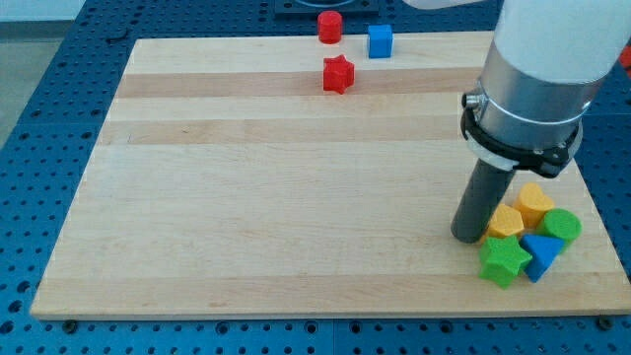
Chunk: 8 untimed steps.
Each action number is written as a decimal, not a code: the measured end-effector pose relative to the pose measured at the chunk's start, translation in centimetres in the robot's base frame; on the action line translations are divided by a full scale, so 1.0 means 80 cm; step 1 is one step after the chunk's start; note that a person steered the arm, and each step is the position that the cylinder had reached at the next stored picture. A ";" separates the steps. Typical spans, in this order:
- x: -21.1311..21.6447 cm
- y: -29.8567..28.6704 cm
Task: Point your arm at red star
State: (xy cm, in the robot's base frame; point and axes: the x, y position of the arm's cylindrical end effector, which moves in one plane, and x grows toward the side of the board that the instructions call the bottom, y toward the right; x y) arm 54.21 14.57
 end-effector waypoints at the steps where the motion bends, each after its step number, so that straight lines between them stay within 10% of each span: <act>1: 0.000 -0.046; 4: -0.159 -0.304; 8: -0.205 -0.419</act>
State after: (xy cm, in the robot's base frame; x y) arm 37.84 -18.97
